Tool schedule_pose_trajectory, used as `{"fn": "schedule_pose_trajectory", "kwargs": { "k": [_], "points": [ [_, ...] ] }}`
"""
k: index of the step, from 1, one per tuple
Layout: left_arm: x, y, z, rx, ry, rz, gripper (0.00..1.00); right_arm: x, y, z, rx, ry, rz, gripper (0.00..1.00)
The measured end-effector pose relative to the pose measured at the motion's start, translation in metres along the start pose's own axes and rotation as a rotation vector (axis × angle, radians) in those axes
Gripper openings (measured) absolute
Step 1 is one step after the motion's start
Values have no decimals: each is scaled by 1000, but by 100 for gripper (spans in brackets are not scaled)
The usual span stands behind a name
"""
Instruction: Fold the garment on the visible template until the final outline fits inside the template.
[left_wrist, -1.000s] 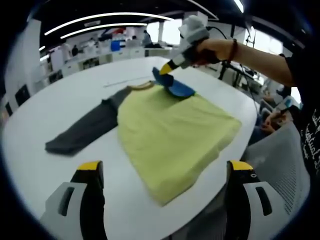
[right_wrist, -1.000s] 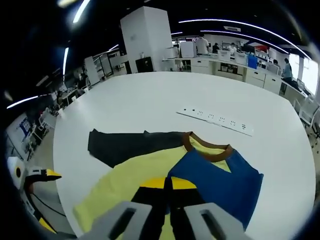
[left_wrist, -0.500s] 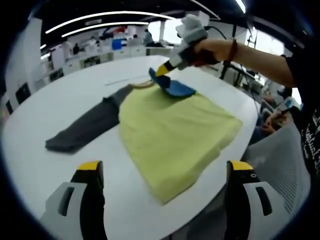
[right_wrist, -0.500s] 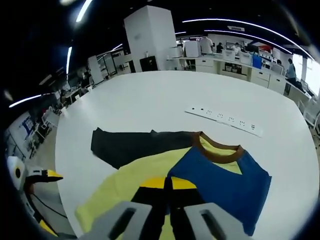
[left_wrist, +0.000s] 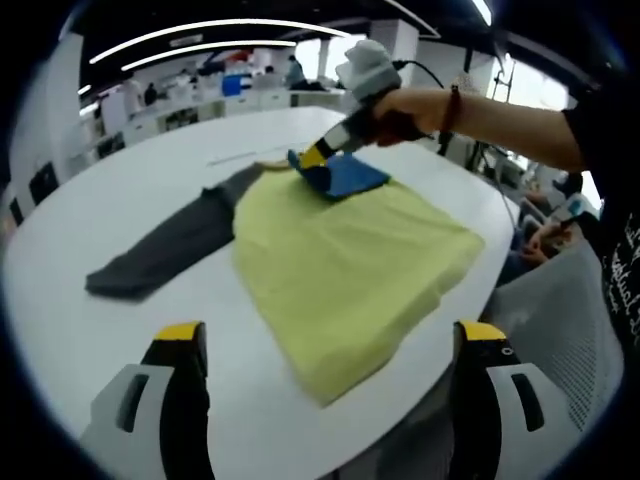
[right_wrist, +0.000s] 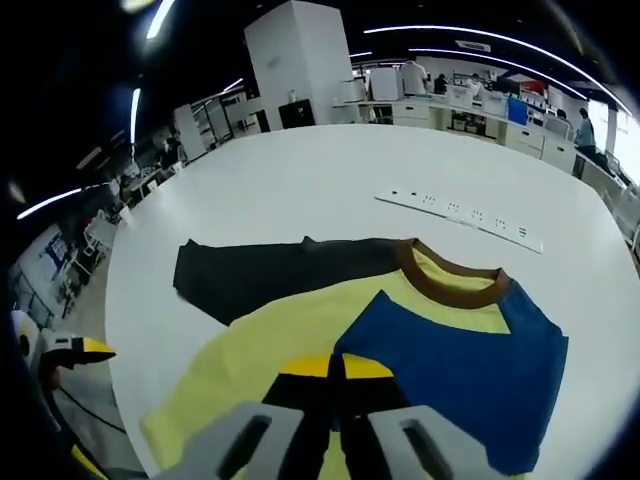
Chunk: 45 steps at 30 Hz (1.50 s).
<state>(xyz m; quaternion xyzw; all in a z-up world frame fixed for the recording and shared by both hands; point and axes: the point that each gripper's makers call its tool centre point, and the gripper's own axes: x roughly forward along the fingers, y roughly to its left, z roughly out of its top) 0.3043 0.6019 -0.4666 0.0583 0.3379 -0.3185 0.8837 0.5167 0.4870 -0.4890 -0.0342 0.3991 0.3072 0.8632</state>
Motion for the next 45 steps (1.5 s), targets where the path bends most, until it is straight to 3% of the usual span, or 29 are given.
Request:
{"fn": "schedule_pose_trajectory", "kwargs": {
  "k": [13,26,36,45],
  "points": [
    [-3,9,-2,-46,-29,20,98,29,7,-16,54,32,39,0],
    [0,12,-4,-60,-14,25,99,37,13,-23,53,41,84,4],
    [-1,12,1,-52,-19,31,99,27,-5,-21,69,33,5,20],
    [-2,9,-1,-58,-13,27,99,31,-13,-28,74,45,-40,19]
  ]
}}
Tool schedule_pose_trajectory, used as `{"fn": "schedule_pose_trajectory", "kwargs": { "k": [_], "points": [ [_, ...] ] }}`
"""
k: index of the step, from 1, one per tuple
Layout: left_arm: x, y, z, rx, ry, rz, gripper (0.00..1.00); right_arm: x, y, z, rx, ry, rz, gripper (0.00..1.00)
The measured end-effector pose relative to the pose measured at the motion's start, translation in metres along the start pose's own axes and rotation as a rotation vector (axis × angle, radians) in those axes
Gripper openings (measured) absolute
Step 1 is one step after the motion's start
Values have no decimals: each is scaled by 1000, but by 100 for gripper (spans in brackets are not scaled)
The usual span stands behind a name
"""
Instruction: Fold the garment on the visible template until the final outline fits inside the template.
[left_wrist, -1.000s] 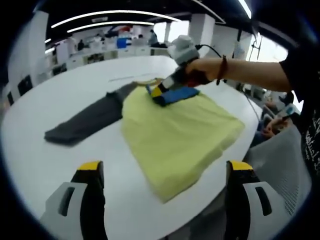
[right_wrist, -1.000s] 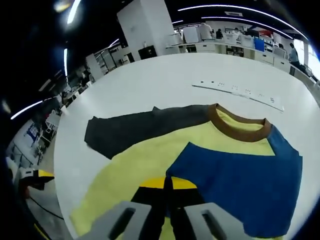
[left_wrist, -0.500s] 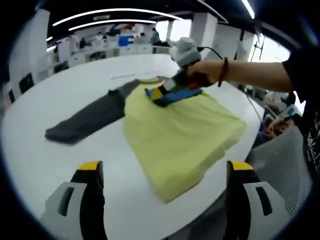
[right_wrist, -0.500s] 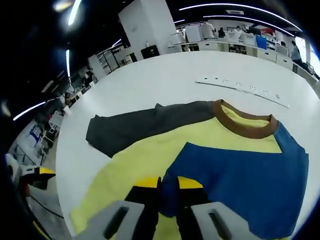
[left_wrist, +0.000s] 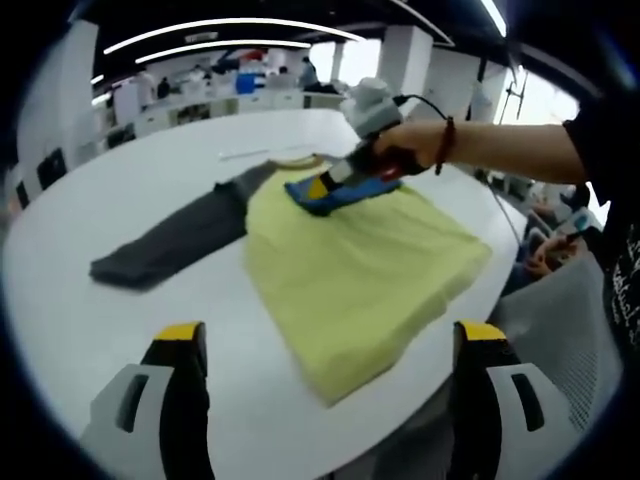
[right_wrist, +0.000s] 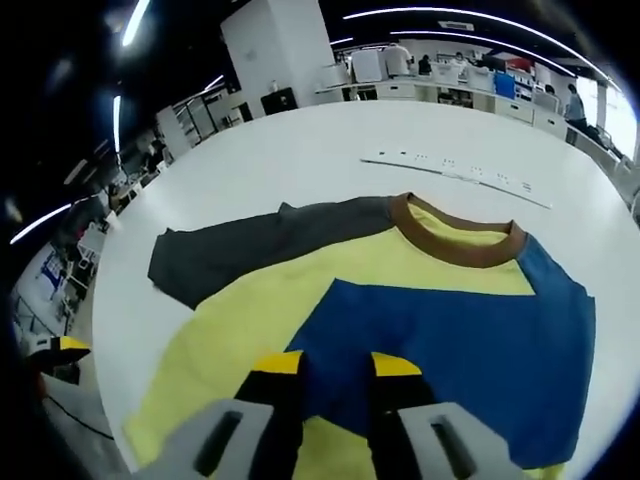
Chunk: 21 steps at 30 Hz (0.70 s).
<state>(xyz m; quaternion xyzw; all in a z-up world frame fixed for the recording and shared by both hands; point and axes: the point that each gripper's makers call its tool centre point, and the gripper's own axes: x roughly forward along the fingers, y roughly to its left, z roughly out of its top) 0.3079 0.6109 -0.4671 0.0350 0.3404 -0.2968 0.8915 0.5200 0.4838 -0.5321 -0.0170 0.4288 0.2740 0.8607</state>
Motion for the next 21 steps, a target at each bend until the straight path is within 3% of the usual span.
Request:
{"fn": "schedule_pose_trajectory", "kwargs": {
  "k": [4,7,12,16,21],
  "points": [
    [0,0,2,-6,-5,1,98,-2,-4,-1,28,2,-40,21],
    [-1,0,4,-11,-17,1,98,-4,-14,-3,-2,10,-79,23],
    [0,-1,0,-10,-5,-3,97,-1,-10,0,21,-7,-40,22],
    [1,-3,0,-7,-3,-8,98,2,-12,0,-22,-19,-62,13],
    [0,-3,2,-7,-8,-8,97,3,-10,-2,34,-33,-28,0]
  ]
}}
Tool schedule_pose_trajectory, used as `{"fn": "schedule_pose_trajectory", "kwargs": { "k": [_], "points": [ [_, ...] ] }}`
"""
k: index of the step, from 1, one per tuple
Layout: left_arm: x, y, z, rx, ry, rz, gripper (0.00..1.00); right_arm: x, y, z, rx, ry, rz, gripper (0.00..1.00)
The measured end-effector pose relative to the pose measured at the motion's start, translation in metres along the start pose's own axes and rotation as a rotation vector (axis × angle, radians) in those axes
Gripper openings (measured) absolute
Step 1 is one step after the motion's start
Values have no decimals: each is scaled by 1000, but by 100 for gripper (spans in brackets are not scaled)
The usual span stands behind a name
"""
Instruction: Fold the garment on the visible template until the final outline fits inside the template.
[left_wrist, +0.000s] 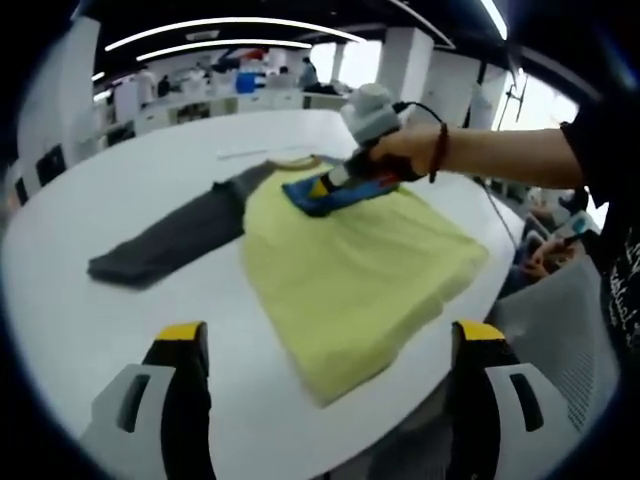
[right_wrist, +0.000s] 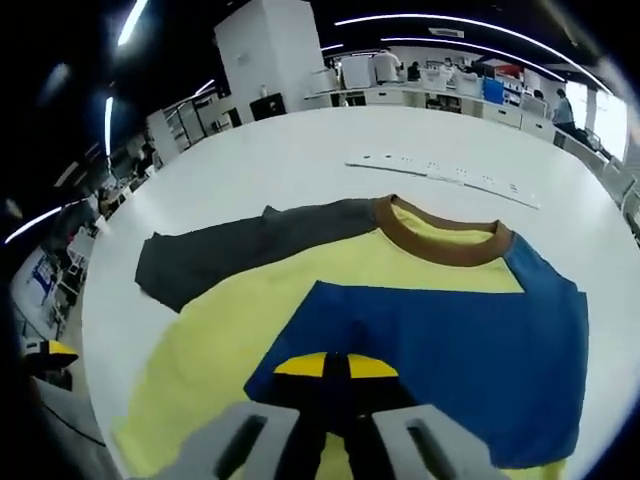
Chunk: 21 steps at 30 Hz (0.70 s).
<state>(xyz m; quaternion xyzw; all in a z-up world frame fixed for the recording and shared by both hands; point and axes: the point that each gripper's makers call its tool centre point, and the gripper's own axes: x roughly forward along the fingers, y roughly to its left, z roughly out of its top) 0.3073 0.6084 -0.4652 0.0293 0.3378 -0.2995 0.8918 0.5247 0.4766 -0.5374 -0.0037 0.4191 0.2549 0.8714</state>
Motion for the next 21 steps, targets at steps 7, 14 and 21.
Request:
{"fn": "schedule_pose_trajectory", "kwargs": {
  "k": [7,14,21],
  "points": [
    [-1,-1,-2,0,4,3,97,-8,17,12,64,-69,84,0],
    [-3,-2,-3,-5,1,4,97,-13,51,27,72,-120,223,0],
    [-7,-1,-6,-11,2,12,97,-7,65,19,57,-91,276,0]
  ]
}}
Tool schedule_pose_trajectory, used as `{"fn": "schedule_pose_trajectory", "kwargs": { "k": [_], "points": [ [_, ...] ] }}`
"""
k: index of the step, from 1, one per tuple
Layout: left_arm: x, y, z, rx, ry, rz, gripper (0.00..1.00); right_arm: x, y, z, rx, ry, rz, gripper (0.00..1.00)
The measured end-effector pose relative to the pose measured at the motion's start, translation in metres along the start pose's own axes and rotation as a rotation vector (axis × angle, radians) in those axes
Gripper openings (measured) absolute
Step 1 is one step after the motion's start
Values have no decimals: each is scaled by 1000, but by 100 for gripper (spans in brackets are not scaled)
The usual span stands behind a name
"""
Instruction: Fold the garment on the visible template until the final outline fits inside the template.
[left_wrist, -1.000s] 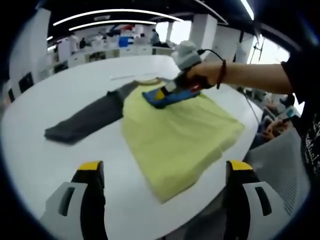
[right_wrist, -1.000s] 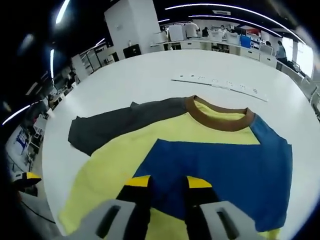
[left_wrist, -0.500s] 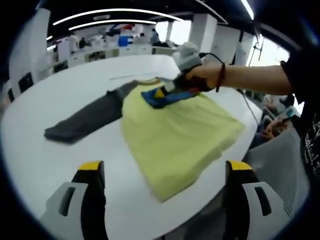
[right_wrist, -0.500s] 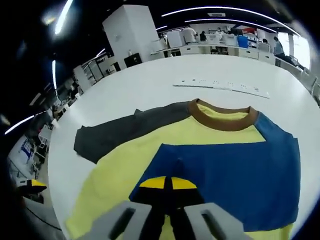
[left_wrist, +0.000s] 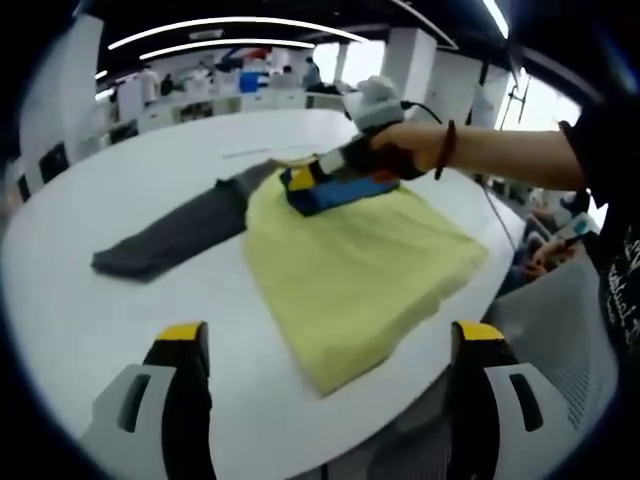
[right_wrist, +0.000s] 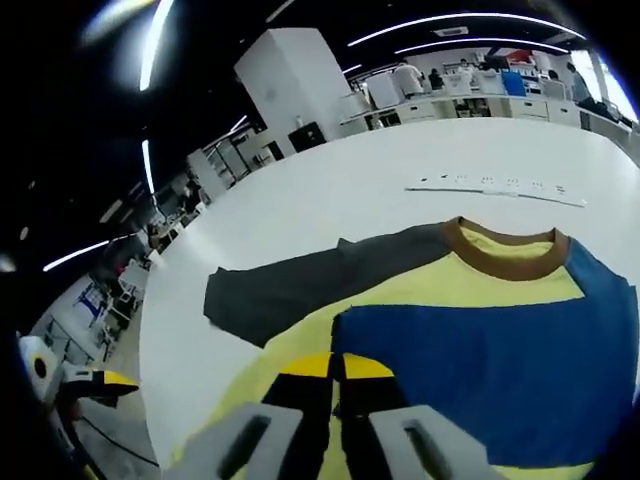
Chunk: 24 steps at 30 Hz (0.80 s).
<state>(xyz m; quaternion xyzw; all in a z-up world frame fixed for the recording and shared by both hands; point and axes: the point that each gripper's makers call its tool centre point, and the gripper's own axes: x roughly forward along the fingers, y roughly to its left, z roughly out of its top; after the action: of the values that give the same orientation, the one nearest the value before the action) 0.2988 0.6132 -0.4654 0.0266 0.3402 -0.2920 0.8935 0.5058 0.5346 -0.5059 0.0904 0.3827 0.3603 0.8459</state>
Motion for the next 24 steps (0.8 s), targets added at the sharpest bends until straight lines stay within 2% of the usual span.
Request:
{"fn": "schedule_pose_trajectory", "kwargs": {
  "k": [1,4,5,10,14,17,24],
  "points": [
    [0,0,-1,-2,2,1,97,1,2,-1,-6,4,7,1],
    [-1,-1,-3,-5,5,1,97,3,6,-4,-13,12,18,16],
    [-2,-1,-4,-6,5,2,97,4,8,-5,-20,15,24,18],
    [-2,-2,-4,-10,3,2,96,3,16,-7,-28,31,62,20],
    [-2,-2,-3,-8,-1,1,96,-5,20,5,-71,-4,75,23],
    [-1,-4,-3,-5,0,-3,96,-12,15,13,-85,-23,64,27],
    [1,-6,0,3,-2,-10,96,-21,-1,17,-122,-30,11,29]
  ]
}}
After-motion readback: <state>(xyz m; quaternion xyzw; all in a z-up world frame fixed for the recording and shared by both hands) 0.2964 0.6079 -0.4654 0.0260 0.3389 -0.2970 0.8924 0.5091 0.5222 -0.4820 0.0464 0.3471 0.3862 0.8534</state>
